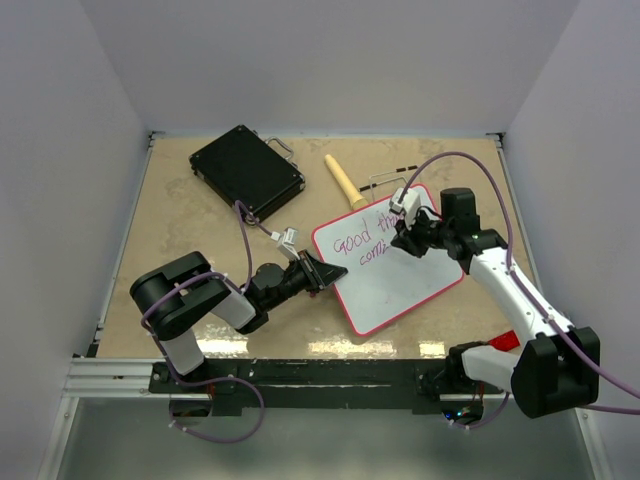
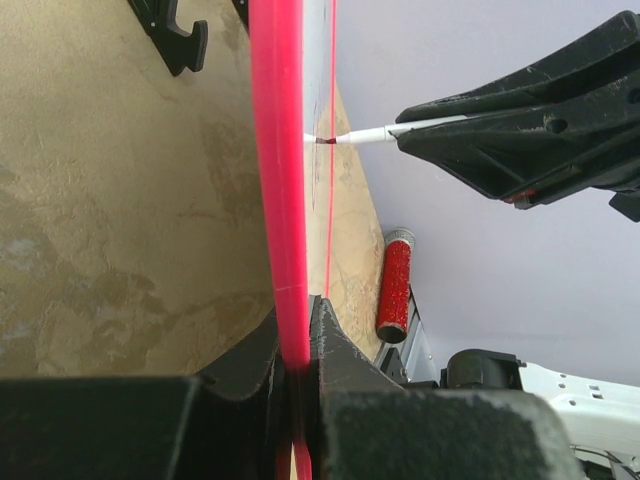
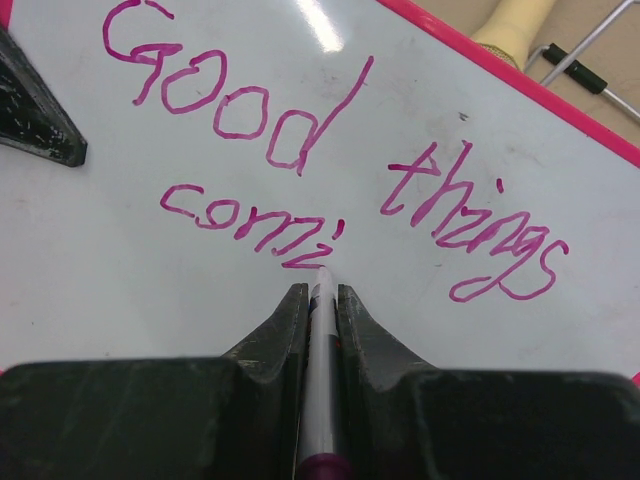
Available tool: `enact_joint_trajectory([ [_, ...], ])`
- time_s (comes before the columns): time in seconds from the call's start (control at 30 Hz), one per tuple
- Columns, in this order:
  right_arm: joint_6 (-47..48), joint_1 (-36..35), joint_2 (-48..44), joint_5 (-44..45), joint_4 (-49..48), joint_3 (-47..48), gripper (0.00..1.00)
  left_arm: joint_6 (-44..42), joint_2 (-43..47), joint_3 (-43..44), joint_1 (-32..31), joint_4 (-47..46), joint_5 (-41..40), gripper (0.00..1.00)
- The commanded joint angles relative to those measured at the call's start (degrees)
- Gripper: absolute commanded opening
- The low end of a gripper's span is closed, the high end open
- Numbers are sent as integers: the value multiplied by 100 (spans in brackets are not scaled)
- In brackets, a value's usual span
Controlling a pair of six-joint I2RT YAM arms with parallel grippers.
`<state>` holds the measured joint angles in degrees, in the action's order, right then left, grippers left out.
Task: Write a sentence on the whiteboard
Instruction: Write on the whiteboard with the whiteboard marker without the cap.
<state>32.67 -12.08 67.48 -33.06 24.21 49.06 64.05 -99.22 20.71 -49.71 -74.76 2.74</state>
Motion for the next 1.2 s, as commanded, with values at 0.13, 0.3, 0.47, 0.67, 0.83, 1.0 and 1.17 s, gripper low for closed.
enact_joint_trajectory([
  [0.13,-217,3,-78,239,-355,183,0,-534,17,-58,-12,-1823,218,0],
  [0.3,-173,3,19,142,-346,236,0,-543,8,-23,-3,-1814,253,0],
  [0.47,-182,-5,98,186,-338,236,0,-543,8,-14,-3,-1805,262,0],
  [0.67,90,3,54,133,30,209,0,-552,43,-58,6,-1805,244,0],
  [0.83,310,-5,2,37,295,183,0,-534,26,-58,14,-1823,244,0],
  [1.0,381,-5,-34,1,383,165,0,-543,17,-67,14,-1858,244,0],
  [1.17,250,-5,81,-34,243,288,0,-525,-18,-67,14,-1884,253,0],
])
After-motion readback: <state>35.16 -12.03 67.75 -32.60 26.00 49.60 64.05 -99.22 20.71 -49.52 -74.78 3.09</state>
